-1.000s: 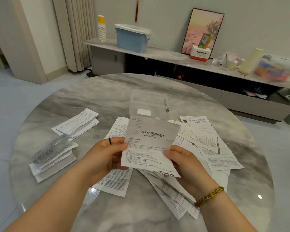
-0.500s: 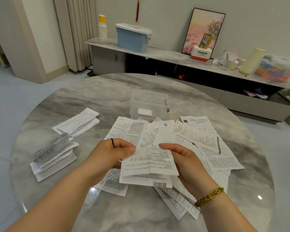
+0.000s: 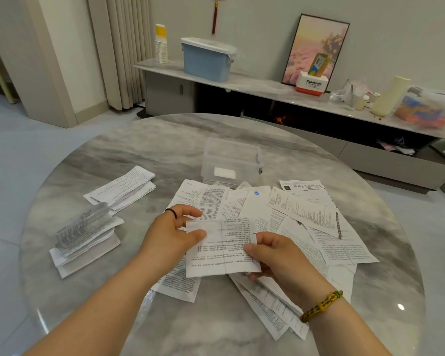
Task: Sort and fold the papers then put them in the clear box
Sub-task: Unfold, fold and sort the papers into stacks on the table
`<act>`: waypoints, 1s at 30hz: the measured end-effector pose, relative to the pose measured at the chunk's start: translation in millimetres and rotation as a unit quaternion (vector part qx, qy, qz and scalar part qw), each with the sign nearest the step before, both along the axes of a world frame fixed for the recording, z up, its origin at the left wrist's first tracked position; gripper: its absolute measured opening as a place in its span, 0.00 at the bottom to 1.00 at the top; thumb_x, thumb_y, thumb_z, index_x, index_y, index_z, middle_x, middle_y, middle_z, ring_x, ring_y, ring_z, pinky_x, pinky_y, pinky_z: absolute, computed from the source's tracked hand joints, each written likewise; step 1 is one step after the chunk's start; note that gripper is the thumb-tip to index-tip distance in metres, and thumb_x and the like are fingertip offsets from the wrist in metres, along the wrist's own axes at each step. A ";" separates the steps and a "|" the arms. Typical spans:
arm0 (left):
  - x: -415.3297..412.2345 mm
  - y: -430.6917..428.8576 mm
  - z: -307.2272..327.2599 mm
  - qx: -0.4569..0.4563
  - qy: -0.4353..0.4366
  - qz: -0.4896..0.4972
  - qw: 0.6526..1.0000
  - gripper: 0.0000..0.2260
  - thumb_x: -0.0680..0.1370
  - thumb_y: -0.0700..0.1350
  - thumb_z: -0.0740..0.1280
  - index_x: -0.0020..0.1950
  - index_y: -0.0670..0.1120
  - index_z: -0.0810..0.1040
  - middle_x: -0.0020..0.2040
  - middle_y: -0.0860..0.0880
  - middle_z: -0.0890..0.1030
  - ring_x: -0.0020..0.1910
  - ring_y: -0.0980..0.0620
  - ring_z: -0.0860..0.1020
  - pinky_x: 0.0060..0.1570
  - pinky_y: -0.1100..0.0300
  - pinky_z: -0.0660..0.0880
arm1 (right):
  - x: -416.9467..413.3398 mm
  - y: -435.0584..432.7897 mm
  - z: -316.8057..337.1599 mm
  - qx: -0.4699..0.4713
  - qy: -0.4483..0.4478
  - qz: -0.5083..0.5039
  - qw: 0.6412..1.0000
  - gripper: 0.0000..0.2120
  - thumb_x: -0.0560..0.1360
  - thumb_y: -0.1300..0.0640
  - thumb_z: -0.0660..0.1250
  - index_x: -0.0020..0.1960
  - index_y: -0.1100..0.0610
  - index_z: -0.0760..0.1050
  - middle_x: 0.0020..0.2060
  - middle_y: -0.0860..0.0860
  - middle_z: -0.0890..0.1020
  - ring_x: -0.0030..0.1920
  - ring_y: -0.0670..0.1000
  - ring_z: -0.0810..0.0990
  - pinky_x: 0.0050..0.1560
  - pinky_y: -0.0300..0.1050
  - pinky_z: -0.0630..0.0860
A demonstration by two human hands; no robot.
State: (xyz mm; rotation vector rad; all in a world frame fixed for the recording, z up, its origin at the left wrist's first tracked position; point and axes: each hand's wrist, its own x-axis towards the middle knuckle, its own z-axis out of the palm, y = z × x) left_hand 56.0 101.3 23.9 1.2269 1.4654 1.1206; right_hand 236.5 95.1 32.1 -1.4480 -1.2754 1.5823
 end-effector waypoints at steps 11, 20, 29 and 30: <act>-17.5 -1.7 3.0 0.053 0.121 0.020 0.991 0.05 0.76 0.45 0.64 0.44 0.56 0.75 0.42 0.57 0.78 0.43 0.60 0.75 0.44 0.69 0.71 | -0.4 3.6 -3.8 0.035 -0.045 -0.058 0.997 0.08 0.76 0.65 0.61 0.40 0.58 0.76 0.35 0.51 0.82 0.28 0.44 0.78 0.27 0.34 0.73; -102.7 -6.9 17.8 0.108 0.274 0.239 0.925 0.12 0.79 0.39 0.59 0.57 0.40 0.79 0.59 0.42 0.78 0.61 0.43 0.71 0.56 0.57 0.64 | -7.4 3.5 -5.8 0.034 -0.061 -0.062 0.996 0.09 0.76 0.65 0.60 0.40 0.59 0.76 0.37 0.50 0.83 0.34 0.46 0.79 0.29 0.35 0.75; -148.1 -11.1 -6.7 -0.079 0.212 0.190 0.955 0.10 0.77 0.38 0.63 0.54 0.38 0.80 0.55 0.41 0.80 0.54 0.44 0.75 0.51 0.60 0.65 | -26.5 9.0 -11.7 0.012 -0.057 -0.068 0.996 0.09 0.77 0.65 0.60 0.40 0.60 0.75 0.37 0.53 0.82 0.35 0.50 0.79 0.30 0.37 0.77; -149.2 -10.7 -9.5 -0.088 0.225 0.170 0.955 0.09 0.76 0.38 0.64 0.52 0.39 0.81 0.54 0.42 0.81 0.54 0.44 0.76 0.50 0.61 0.65 | -28.7 10.5 -12.2 0.009 -0.054 -0.069 0.996 0.09 0.77 0.66 0.60 0.40 0.60 0.75 0.37 0.54 0.82 0.35 0.50 0.79 0.32 0.39 0.78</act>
